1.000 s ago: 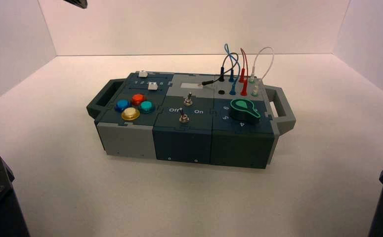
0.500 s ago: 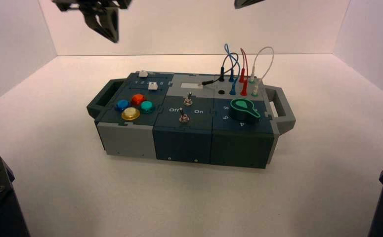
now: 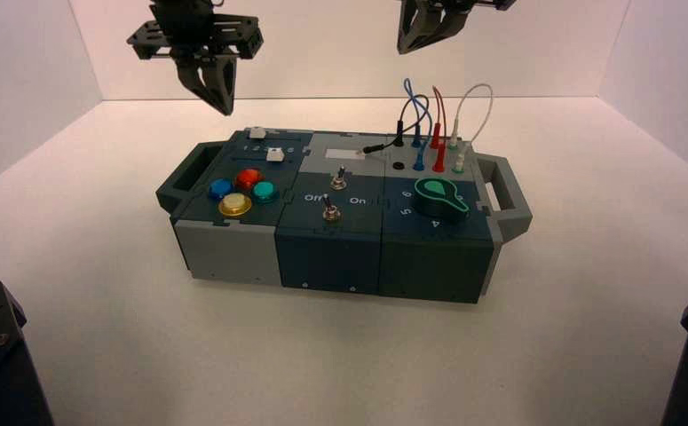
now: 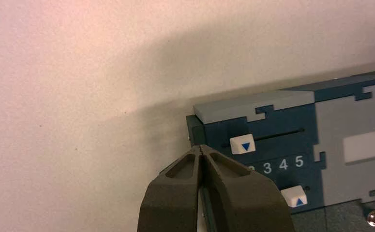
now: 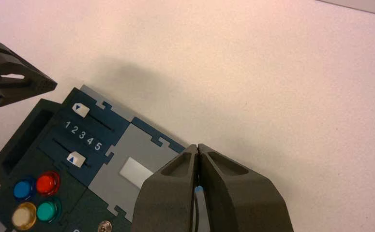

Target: Move the top slider to position 5.

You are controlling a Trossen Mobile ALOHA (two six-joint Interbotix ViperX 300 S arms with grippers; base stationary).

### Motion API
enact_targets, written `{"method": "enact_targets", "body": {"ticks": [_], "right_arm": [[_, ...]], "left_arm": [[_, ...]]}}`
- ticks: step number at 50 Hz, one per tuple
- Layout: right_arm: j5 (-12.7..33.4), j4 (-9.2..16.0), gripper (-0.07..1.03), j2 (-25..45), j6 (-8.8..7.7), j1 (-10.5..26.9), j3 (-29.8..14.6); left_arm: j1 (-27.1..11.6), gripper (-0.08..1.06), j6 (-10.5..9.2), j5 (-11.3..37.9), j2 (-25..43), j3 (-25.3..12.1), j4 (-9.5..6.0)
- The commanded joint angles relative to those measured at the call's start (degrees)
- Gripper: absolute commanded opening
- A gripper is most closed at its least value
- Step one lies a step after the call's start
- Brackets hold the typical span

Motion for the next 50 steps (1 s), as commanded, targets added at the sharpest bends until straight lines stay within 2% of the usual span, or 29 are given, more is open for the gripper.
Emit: {"method": "enact_targets", "body": {"ticks": [1,15,50], "right_arm": [[-0.26,0.44,-0.02,-0.26,0.09,0.35,-1.85],[-0.26,0.79,-0.02,0.26,0.09,0.35,-1.93],[-0.26,1.05,-0.02,0.09,0.09,0.35,-2.02]], "left_arm": [[-0.53,-0.03,0.09,-0.18,0.26,-1.85,-0.09],[-2.11,-0.03,0.18,-0.26,3.08,-3.25,-0.09],[-5.63,-0.03,0.18,0.53,5.01,-3.69,-0.18]]}}
